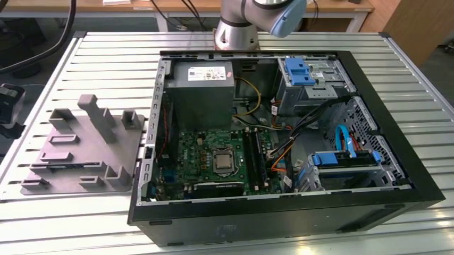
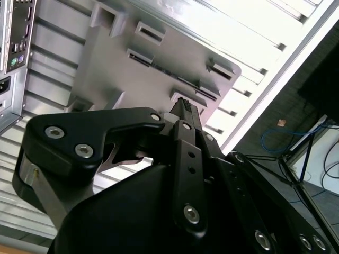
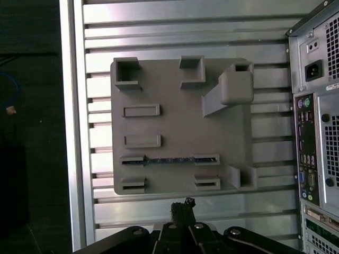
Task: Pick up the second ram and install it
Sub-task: 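Reach for the second ram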
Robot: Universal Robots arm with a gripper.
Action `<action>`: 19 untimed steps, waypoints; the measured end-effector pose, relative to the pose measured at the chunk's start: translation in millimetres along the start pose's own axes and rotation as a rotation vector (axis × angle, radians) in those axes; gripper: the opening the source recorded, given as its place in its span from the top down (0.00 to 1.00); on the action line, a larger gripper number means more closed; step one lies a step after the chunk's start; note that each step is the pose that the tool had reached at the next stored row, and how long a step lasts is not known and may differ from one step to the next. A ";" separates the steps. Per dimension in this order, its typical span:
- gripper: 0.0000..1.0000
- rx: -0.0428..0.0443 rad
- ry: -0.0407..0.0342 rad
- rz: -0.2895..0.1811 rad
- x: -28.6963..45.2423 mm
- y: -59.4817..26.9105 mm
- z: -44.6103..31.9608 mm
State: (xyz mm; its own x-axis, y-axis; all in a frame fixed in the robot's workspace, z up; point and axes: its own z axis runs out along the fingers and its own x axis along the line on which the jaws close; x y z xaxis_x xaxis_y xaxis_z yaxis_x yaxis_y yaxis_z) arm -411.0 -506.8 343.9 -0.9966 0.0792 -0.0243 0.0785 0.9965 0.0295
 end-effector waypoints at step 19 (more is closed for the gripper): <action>0.90 0.0000 0.0000 0.000 0.4 -0.5 17.2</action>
State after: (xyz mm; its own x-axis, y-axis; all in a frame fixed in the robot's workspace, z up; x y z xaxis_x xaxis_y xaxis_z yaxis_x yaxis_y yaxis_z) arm -411.0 -506.8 326.7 -0.9966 0.0792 -0.0242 0.0785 0.9965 0.0296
